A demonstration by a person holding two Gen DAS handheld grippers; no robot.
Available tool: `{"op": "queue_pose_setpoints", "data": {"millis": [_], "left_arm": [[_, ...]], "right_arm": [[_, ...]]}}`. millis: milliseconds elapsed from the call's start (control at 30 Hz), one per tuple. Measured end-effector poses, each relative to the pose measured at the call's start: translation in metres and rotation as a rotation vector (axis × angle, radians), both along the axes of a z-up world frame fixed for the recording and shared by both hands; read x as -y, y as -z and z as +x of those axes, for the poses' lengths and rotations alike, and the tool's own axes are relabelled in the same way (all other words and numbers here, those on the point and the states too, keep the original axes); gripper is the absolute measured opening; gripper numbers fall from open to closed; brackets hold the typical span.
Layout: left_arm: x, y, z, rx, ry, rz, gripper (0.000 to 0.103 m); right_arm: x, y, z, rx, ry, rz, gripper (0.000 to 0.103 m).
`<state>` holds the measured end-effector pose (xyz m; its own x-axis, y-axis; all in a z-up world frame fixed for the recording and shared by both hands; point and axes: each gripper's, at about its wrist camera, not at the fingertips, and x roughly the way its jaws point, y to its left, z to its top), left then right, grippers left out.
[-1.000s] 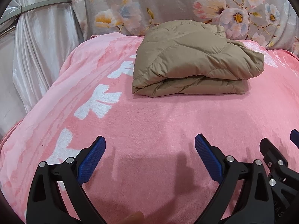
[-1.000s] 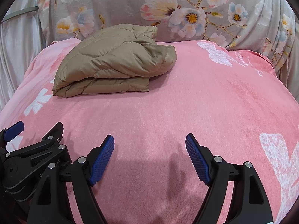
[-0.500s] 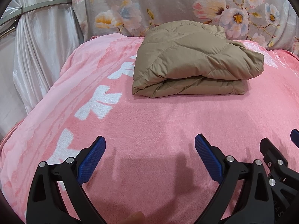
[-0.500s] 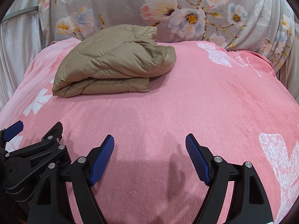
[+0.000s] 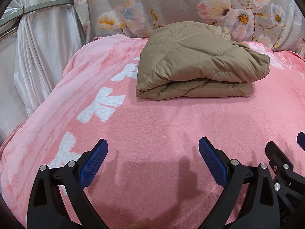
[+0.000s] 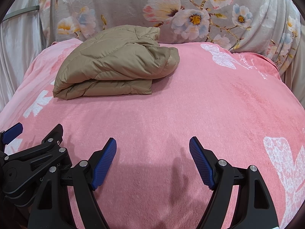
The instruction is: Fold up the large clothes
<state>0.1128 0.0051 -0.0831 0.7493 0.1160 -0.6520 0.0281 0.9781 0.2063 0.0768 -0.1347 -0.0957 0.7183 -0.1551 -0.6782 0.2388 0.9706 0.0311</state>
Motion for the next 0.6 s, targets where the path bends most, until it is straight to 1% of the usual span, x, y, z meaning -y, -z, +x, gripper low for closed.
{"op": "queue_pose_setpoints", "data": {"millis": [600], "left_arm": [[-0.0035,-0.0048,0.003,0.002,0.006,-0.009,0.093]], "right_arm": [[0.0018,-0.0007,0.0005,-0.001,0.004,-0.014,0.076]]}}
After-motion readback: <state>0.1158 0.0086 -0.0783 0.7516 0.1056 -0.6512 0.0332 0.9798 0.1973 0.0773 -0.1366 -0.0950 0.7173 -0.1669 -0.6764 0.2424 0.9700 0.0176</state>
